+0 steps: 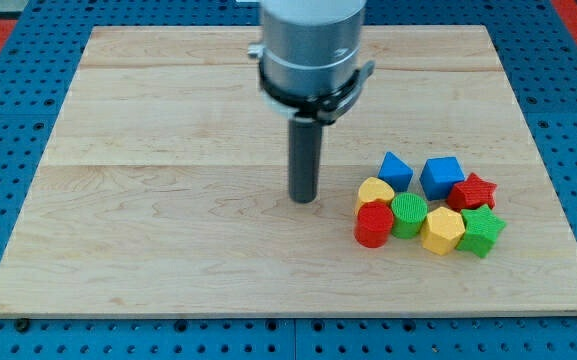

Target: Separate the green and red star from the group of blocks

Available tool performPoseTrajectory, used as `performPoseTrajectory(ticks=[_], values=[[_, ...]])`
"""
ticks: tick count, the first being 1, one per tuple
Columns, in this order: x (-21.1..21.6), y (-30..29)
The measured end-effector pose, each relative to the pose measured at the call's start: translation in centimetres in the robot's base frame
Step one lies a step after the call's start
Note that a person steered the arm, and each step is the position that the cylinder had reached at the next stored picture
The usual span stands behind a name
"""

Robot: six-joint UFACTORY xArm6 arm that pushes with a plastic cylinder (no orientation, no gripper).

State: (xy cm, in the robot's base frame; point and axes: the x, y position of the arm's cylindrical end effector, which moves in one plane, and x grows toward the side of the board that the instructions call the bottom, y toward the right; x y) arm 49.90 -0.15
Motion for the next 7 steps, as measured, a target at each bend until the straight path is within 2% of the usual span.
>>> performPoseTrajectory(ticks=[1, 2, 3, 4, 6, 7], values=[[3.8, -1.9], [10.1, -1.1], [11.9, 2.1], [10.7, 10.1], [9.3, 17.9], [5.5, 20.0]])
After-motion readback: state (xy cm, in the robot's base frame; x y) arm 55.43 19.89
